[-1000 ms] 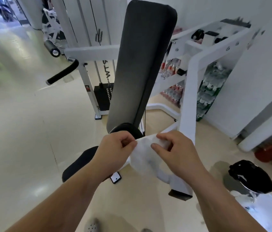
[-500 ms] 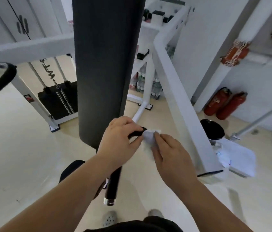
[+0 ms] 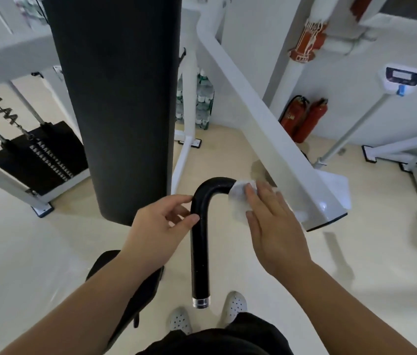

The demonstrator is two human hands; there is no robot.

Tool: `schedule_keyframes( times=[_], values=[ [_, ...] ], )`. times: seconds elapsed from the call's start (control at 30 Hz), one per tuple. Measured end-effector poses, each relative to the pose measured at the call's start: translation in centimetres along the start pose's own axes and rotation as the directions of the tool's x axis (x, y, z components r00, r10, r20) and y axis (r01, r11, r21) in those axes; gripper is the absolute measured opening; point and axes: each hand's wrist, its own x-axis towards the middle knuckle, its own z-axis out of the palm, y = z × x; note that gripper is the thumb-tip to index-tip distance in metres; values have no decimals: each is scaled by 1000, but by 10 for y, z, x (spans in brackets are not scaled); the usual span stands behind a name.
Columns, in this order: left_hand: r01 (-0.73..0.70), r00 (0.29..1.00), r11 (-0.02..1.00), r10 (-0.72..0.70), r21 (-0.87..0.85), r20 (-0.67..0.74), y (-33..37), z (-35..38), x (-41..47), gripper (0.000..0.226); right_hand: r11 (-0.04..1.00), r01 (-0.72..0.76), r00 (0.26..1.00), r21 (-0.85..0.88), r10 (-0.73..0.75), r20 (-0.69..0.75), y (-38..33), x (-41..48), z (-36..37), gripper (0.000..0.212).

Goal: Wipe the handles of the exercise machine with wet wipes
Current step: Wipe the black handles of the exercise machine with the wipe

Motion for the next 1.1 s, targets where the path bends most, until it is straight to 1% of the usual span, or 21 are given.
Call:
schedule_keyframes(
  times=[0.03, 0.1, 0.2, 0.3, 0.37, 0.5, 0.7, 0.77, 0.83, 0.9, 1.0, 1.1],
  values=[
    [12, 1000, 1000, -11, -16, 12, 0, -1, 2, 32, 1000, 10, 1000, 15, -10, -7, -7, 8, 1, 54],
    [25, 999, 999, -24, -44, 28, 0, -2, 3, 33, 998, 65, 998, -24, -65, -7, -26, 19, 4, 56],
    [14, 1000, 999, -13, -52, 17, -2, -1, 1, 34, 975, 187, 981, -116, -180, 72, -47, 23, 8, 62],
    [11, 1000, 998, -10, -56, 14, -4, 1, -1, 35, 954, 247, 967, -173, -229, 114, -41, 18, 10, 69],
    [25, 999, 998, -24, -61, 23, -5, 1, -1, 34, 948, 231, 969, -219, -205, 135, -26, 13, 8, 76],
    [44, 998, 995, -41, -90, 43, -9, 2, 1, 33, 962, 81, 989, -262, -46, 138, 0, 3, -3, 85],
    [47, 996, 993, -38, -105, 84, -8, -1, 3, 33, 940, 48, 983, -338, 16, 185, -1, -11, -6, 98],
    [54, 994, 993, -43, -104, 104, -7, -2, 4, 32, 937, 89, 977, -338, -17, 210, -13, -1, -6, 102],
    [62, 992, 992, -49, -114, 112, -7, -3, 5, 29, 944, 177, 964, -278, -110, 240, -32, 14, -5, 102],
    [65, 992, 989, -49, -132, 117, -7, -4, 6, 27, 945, 243, 951, -217, -187, 247, -49, 28, -4, 98],
    [49, 989, 991, -31, -125, 146, -6, -5, 7, 27, 938, 265, 949, -225, -212, 235, -59, 36, -3, 91],
    [41, 988, 991, -20, -129, 156, -7, -6, 9, 24, 929, 274, 947, -248, -216, 236, -48, 30, -3, 91]
  ],
)
